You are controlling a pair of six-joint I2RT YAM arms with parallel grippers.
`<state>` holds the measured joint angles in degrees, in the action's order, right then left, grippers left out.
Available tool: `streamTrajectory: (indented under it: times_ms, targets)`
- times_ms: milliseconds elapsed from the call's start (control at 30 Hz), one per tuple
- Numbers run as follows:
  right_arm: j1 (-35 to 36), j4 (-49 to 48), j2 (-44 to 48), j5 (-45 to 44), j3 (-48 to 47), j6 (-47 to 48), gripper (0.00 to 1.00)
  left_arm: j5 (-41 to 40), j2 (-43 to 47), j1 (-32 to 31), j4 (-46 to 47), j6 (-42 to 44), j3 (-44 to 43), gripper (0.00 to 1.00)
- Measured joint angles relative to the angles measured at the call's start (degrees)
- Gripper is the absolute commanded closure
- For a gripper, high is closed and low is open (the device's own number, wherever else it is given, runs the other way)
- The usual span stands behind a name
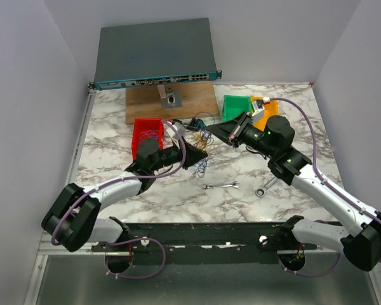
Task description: Untangle the cables
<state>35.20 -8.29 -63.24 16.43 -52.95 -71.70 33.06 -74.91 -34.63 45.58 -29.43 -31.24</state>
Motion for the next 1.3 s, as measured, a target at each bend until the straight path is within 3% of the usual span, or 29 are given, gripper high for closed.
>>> streamTrajectory:
  times_ms: [200, 567, 833, 867, 933, 967, 1133, 1200, 1233, 1300]
  targets:
    - [0.0, 9.35, 3.06, -6.54, -2.97, 4.98, 0.99, -1.99, -0.15, 0.0, -4.79, 0.68, -1.84, 1.0]
    - [1.51, 38.99, 13.4, -42.88, -15.78, 25.88, 0.99, -5.33, 0.37, 3.5, -7.02, -2.43, -4.7, 1.0]
    - [2.12, 45.66, 13.16, -55.39, -17.64, 33.75, 0.99, -7.13, 0.28, 3.96, -12.31, -4.94, -6.32, 1.0]
    - [2.12, 45.9, 13.16, -57.16, -18.01, 34.69, 0.99, -7.78, 0.2, 4.35, -13.77, -5.35, -6.64, 0.95]
    - [2.1, 45.9, 13.6, -60.06, -18.62, 36.44, 0.99, -8.24, 0.02, 5.44, -15.02, -5.73, -6.67, 0.68]
    - [2.08, 45.88, 13.97, -60.78, -18.8, 37.29, 0.99, -8.24, -0.22, 6.14, -15.52, -5.66, -6.64, 0.6]
    - [0.42, 45.13, 16.55, -62.97, -19.32, 40.0, 0.99, -9.53, -1.2, 9.86, -17.81, -5.86, -3.56, 0.57]
    - [0.31, 44.24, 16.72, -61.44, -19.23, 40.33, 0.99, -9.53, -1.22, 9.9, -18.47, -5.79, -2.71, 0.69]
    - [0.31, 44.02, 16.44, -60.83, -19.23, 40.37, 0.99, -9.53, -1.22, 9.86, -18.82, -5.88, -2.58, 0.69]
    - [0.31, 43.93, 15.21, -59.8, -19.23, 40.48, 0.99, -9.53, -1.22, 9.75, -18.73, -5.53, -2.58, 0.57]
